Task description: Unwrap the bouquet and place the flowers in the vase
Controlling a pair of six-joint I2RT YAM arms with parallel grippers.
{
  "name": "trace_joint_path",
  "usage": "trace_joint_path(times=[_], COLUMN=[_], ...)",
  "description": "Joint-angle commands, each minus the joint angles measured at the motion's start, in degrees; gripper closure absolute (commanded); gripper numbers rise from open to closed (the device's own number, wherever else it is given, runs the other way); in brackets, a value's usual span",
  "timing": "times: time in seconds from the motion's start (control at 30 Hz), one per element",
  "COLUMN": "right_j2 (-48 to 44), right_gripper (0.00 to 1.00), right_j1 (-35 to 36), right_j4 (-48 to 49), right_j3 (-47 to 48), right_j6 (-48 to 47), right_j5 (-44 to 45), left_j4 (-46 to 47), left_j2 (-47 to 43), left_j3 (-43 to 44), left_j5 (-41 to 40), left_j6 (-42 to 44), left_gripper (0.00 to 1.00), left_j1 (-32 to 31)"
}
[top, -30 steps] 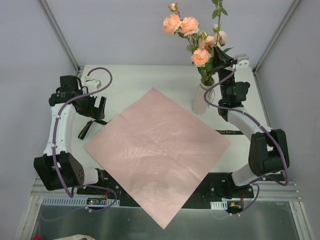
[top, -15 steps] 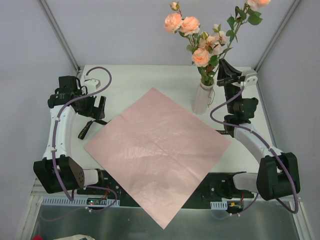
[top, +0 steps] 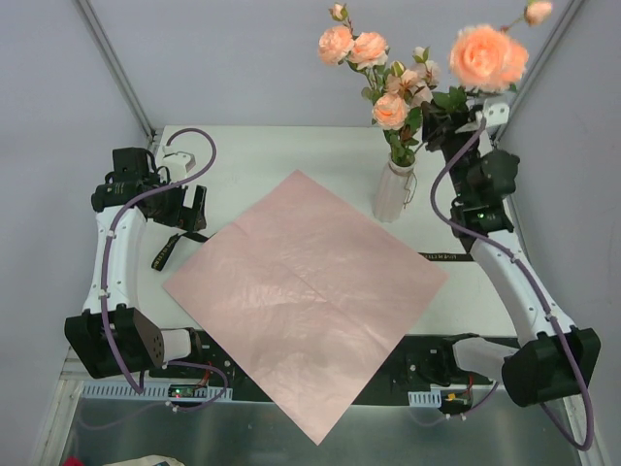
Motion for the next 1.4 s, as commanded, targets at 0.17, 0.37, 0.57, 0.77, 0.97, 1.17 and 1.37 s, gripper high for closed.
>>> trace_joint_path(times=[0.17, 0.37, 0.57, 0.77, 0.97, 1.17, 1.37], right_j2=[3.26, 0.37, -4.37, -5.62, -2.19, -1.57, -2.10], right_gripper=[0.29, 0.02, 0.04, 0.04, 0.04, 0.04, 0.04], right_j1=[0.61, 2.98, 8.77, 17.83, 22.14, 24.08, 24.25], right_j4=[-50.46, -59.52, -62.70, -69.37, -74.92, -77.46, -77.64], right_j3=[23.41, 22.71, 15.35, 10.67, 8.39, 8.39, 8.73], right_j6=[-0.20, -2.31, -2.39, -0.03, 5.06, 9.21, 8.24], right_j5=[-4.40, -2.91, 0.24, 3.25, 4.19, 13.70, 12.91], left_j4=[-1.22, -1.22, -1.22, -1.30, -1.30, -1.22, -0.69], left_j2=[-3.01, -4.24, -5.20, -6.08, -6.44, -7.40, -8.19], left_j3=[1.08, -0.15, -0.68, -0.68, -1.65, -3.32, -4.72], left_j5=[3.31, 3.93, 4.98, 6.39, 7.36, 7.27, 7.09], left_j6=[-0.80, -0.28, -0.54, -1.68, -3.00, -3.18, -3.09], left_gripper=[0.02, 0.02, 0.02, 0.02, 0.01, 0.01, 0.01], left_j1=[0.62, 0.62, 0.53, 0.62, 0.62, 0.53, 0.62])
